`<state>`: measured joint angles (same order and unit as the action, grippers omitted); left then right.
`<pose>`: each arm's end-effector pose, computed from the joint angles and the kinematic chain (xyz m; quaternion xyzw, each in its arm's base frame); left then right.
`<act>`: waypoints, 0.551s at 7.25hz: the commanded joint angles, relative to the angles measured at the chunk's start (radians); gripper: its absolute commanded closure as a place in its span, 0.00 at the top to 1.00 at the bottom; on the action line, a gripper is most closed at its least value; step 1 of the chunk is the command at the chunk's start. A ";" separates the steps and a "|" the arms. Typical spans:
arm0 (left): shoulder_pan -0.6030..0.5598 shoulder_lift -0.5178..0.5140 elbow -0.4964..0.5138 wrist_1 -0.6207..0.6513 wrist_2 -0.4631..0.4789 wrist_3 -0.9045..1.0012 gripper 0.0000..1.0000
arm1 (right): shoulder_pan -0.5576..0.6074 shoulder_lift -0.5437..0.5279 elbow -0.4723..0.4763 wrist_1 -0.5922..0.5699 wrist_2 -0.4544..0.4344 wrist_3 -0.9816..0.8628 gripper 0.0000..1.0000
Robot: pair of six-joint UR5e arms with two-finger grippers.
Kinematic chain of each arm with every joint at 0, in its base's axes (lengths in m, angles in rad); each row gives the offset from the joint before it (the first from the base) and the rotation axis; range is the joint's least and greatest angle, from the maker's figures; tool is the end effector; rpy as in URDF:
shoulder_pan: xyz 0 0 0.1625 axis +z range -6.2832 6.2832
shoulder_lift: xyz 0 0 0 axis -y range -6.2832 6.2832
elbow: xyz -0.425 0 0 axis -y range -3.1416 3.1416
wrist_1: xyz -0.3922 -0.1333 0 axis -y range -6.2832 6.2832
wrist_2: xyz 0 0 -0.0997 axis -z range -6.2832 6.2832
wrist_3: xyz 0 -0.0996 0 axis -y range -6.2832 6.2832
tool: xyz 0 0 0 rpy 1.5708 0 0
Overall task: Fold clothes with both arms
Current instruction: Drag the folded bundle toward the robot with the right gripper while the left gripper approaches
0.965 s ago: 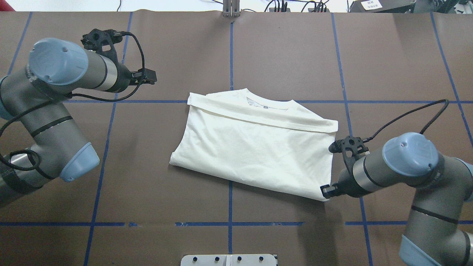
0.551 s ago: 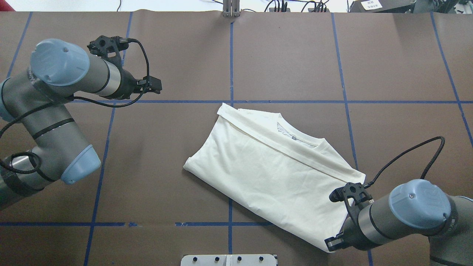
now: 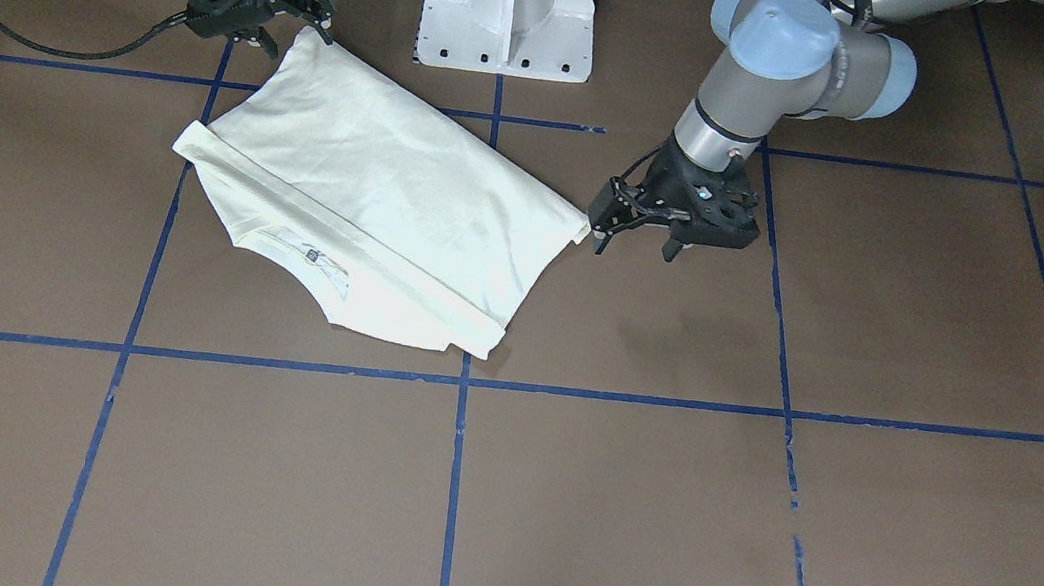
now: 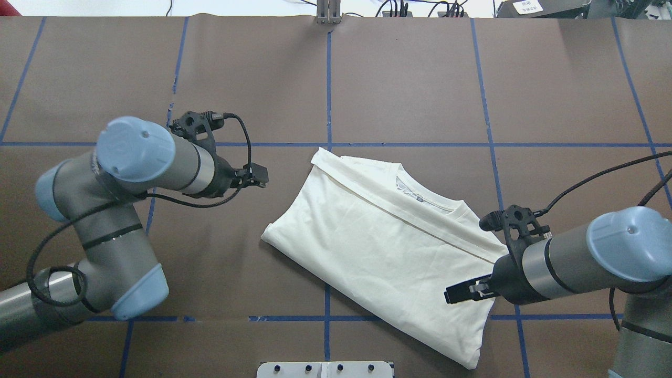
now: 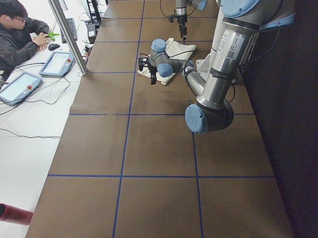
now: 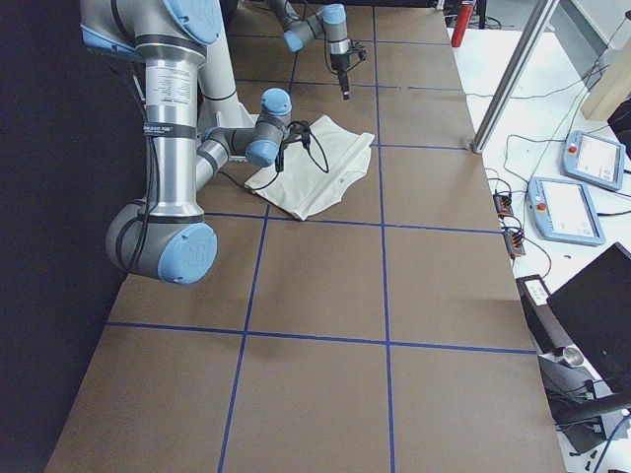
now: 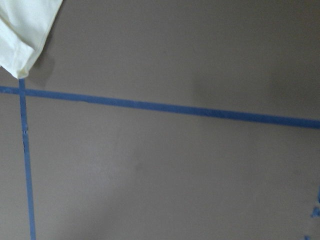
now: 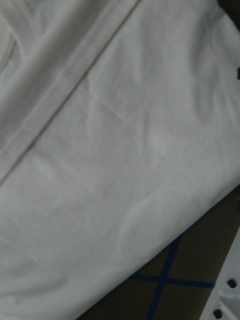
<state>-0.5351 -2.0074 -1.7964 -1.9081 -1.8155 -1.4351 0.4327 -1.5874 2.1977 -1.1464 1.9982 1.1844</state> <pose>0.4813 -0.4122 0.2749 0.0554 0.4844 -0.1155 0.8654 -0.3638 -0.2694 0.3233 0.0234 -0.5168 -0.0852 0.8516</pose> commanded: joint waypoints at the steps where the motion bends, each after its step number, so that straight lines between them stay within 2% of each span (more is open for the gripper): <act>1: 0.151 -0.008 0.017 0.007 0.073 -0.198 1.00 | 0.051 0.087 -0.013 -0.003 -0.051 -0.009 1.00; 2: 0.180 -0.025 0.018 0.064 0.076 -0.226 0.98 | 0.055 0.089 -0.019 -0.003 -0.056 -0.011 1.00; 3: 0.182 -0.043 0.019 0.102 0.099 -0.244 0.86 | 0.060 0.105 -0.022 -0.003 -0.056 -0.011 1.00; 4: 0.182 -0.054 0.020 0.103 0.100 -0.246 0.81 | 0.061 0.107 -0.027 -0.003 -0.056 -0.011 1.00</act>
<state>-0.3600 -2.0453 -1.7782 -1.8249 -1.7252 -1.6657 0.4901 -1.4894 2.1762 -1.1489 1.9440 1.1739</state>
